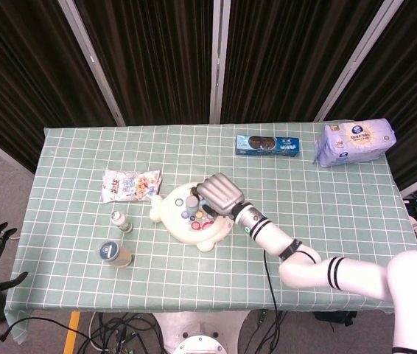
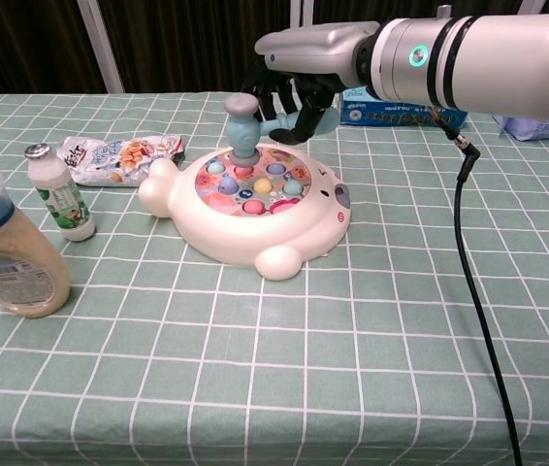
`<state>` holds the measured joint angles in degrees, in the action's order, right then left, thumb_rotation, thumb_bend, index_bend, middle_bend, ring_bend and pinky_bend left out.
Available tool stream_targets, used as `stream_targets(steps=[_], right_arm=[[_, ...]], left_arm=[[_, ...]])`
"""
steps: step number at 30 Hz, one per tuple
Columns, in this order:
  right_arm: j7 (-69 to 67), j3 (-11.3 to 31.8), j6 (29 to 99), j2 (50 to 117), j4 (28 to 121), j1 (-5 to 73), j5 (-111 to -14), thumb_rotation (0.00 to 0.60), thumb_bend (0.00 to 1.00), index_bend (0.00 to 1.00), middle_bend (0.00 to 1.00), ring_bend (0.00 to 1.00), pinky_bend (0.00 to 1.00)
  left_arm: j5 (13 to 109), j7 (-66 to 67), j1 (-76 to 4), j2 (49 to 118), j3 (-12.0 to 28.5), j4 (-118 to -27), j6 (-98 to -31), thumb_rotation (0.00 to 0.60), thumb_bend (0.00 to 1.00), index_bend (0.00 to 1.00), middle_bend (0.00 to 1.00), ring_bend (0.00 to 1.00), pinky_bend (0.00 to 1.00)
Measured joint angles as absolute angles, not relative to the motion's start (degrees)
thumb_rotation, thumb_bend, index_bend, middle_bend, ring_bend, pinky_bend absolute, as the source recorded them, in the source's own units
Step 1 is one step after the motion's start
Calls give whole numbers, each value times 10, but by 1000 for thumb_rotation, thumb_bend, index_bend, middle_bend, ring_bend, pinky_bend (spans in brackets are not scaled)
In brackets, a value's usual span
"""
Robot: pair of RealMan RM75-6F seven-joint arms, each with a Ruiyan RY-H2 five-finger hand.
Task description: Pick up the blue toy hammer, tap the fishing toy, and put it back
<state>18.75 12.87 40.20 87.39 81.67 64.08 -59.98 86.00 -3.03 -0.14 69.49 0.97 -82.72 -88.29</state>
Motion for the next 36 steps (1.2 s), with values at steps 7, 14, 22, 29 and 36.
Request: stream_targets(steps=[7, 14, 22, 29, 36], right_arm=[[197, 123, 381, 911, 778, 663, -588, 600, 697, 726, 681, 554, 726], [210, 113, 378, 923, 765, 673, -583, 600, 697, 728, 682, 554, 725], [192, 124, 430, 871, 803, 642, -590, 600, 697, 728, 682, 554, 726], [143, 99, 456, 826, 808, 575, -595, 600, 697, 728, 679, 554, 726], [54, 69, 463, 835, 756, 524, -637, 600, 694, 734, 662, 554, 721]], left_arm=[[857, -34, 3, 696, 8, -824, -883, 600, 0, 167, 88, 0, 0], [856, -37, 4, 698, 8, -821, -884, 600, 0, 168, 88, 0, 0], [861, -34, 3, 695, 10, -825, -888, 600, 0, 167, 88, 0, 0], [865, -29, -1, 695, 11, -829, -886, 600, 0, 167, 88, 0, 0], [867, -21, -3, 692, 11, -836, -883, 600, 0, 167, 87, 0, 0]])
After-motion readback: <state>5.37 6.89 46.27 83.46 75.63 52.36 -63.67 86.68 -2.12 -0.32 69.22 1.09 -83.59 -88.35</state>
